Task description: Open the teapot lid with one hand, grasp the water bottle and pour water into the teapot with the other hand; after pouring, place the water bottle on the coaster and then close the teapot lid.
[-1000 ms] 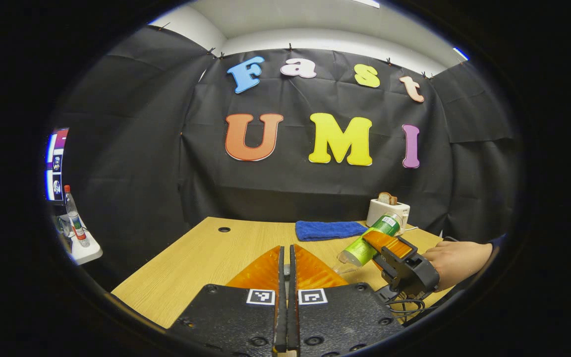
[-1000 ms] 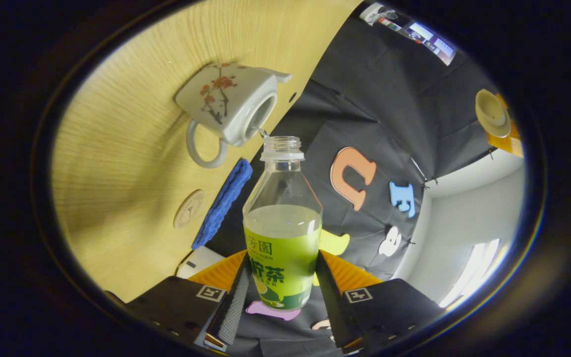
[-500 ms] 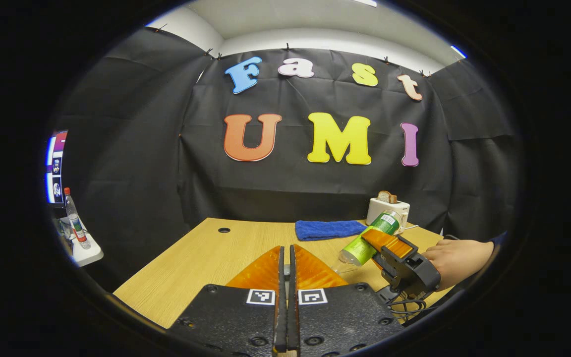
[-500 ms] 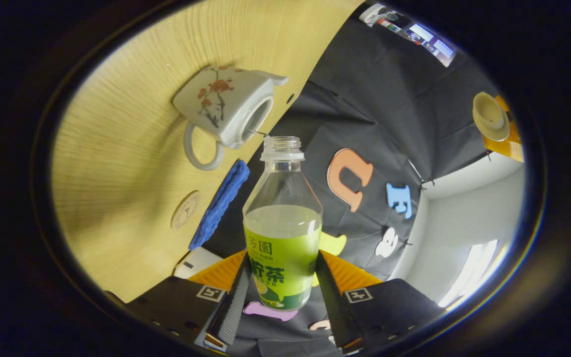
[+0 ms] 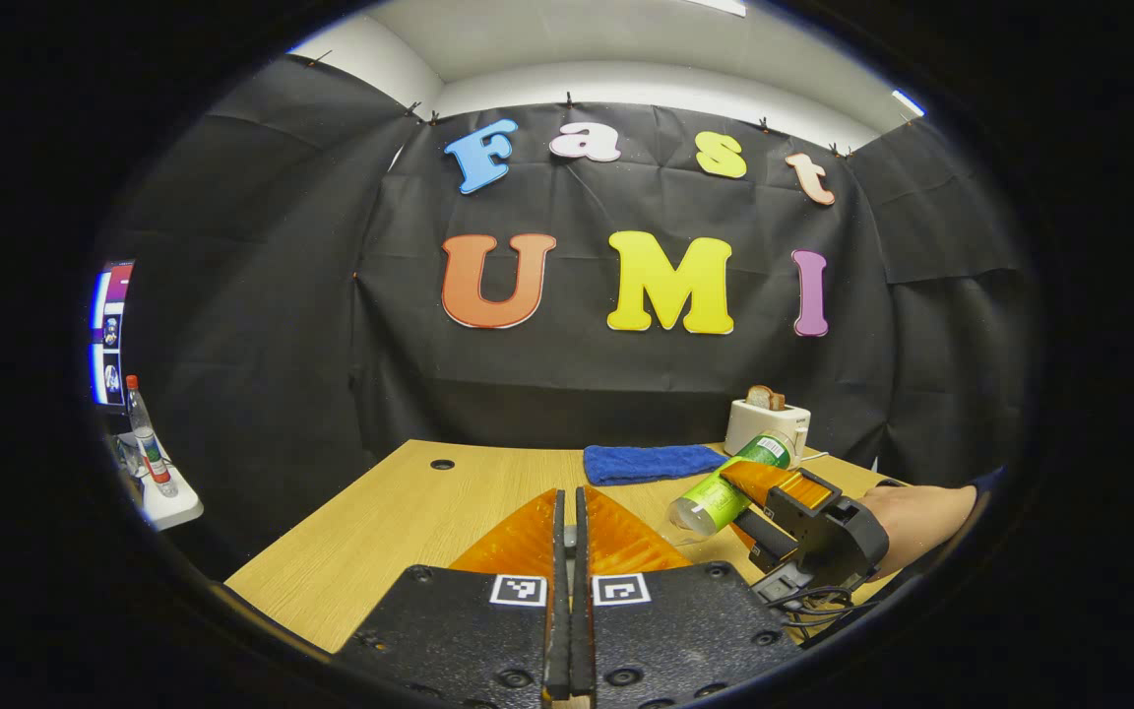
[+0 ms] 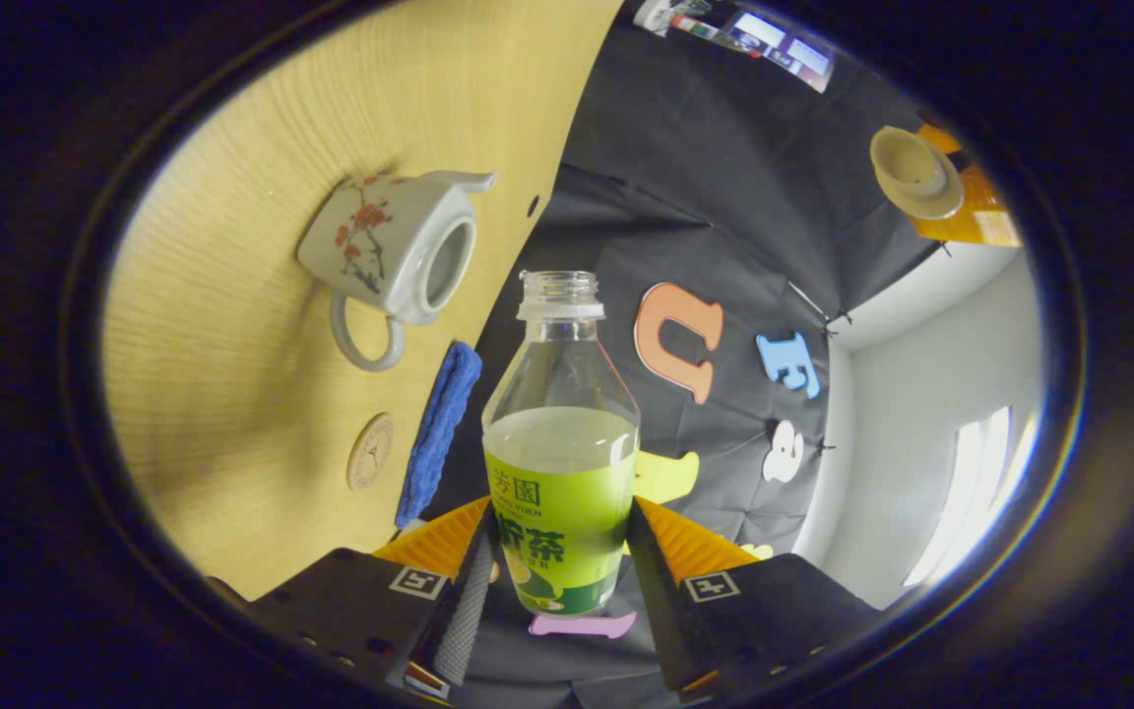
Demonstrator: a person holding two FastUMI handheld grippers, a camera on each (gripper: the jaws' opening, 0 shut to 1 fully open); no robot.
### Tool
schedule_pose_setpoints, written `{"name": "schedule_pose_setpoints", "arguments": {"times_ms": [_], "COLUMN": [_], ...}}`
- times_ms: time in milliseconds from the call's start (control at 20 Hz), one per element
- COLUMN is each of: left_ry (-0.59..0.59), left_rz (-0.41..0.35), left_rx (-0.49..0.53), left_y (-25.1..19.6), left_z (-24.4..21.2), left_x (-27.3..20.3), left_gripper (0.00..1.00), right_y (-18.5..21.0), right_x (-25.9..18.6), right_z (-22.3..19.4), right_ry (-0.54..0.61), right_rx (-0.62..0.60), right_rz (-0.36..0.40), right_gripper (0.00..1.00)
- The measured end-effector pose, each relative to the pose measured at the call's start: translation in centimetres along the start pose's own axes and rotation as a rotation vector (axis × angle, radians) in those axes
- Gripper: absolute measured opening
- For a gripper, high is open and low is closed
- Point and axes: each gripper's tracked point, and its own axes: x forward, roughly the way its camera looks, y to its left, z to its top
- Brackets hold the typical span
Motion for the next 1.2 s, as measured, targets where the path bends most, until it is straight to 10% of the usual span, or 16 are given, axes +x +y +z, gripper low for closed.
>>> {"name": "schedule_pose_setpoints", "arguments": {"times_ms": [1200], "left_ry": [0.012], "left_rz": [-0.018], "left_rx": [-0.017], "left_y": [-1.2], "left_z": [-0.5], "left_x": [0.7], "left_gripper": [0.03], "right_y": [1.7], "right_x": [4.0], "right_z": [-10.0], "right_ry": [0.185], "right_rx": [1.538], "right_rz": [0.29], "right_gripper": [0.74]}}
